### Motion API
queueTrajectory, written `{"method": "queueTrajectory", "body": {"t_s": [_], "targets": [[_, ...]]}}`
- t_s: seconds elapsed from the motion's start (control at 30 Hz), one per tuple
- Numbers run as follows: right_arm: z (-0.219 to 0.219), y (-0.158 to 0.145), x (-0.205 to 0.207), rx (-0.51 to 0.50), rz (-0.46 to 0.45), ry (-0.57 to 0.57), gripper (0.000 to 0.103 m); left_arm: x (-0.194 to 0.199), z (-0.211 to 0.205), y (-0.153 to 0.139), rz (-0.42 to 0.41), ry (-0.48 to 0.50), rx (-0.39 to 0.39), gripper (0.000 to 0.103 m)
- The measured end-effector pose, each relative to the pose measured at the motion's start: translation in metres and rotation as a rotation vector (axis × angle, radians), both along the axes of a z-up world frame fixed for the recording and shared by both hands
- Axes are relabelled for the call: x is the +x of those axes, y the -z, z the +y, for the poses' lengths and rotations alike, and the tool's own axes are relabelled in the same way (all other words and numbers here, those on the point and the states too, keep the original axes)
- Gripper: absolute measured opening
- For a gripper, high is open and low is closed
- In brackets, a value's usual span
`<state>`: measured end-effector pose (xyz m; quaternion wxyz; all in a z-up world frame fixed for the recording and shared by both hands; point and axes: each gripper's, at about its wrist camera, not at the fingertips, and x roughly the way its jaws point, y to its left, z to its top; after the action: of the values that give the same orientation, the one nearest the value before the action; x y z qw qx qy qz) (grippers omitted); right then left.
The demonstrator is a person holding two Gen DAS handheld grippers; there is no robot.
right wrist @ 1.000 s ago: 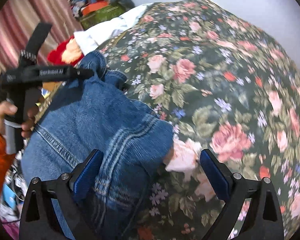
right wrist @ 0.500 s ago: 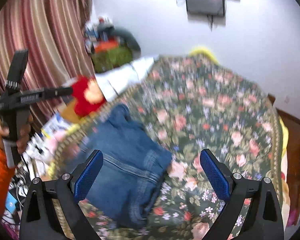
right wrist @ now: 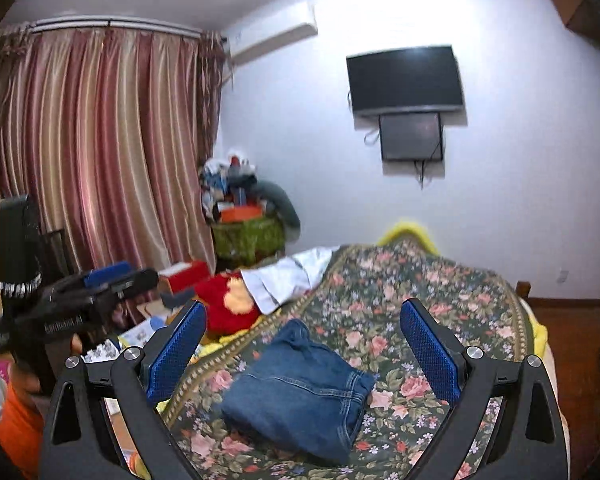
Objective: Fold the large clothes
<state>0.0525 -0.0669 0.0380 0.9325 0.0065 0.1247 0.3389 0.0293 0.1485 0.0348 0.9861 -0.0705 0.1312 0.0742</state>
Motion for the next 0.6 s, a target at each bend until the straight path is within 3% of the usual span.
{"method": "queueTrajectory", "body": {"t_s": [0.23,0.6], "targets": [[-0.001,0.008,-0.038,-0.013,-0.011,0.076,0.103,-0.03,-0.02,0.012,-0.015,-0.066,0.011,0.087],[0.003,0.026,-0.039,-0.056,0.037,0.107,0.103,-0.036,-0.028,0.02,-0.013,-0.059,0.01,0.091]]}}
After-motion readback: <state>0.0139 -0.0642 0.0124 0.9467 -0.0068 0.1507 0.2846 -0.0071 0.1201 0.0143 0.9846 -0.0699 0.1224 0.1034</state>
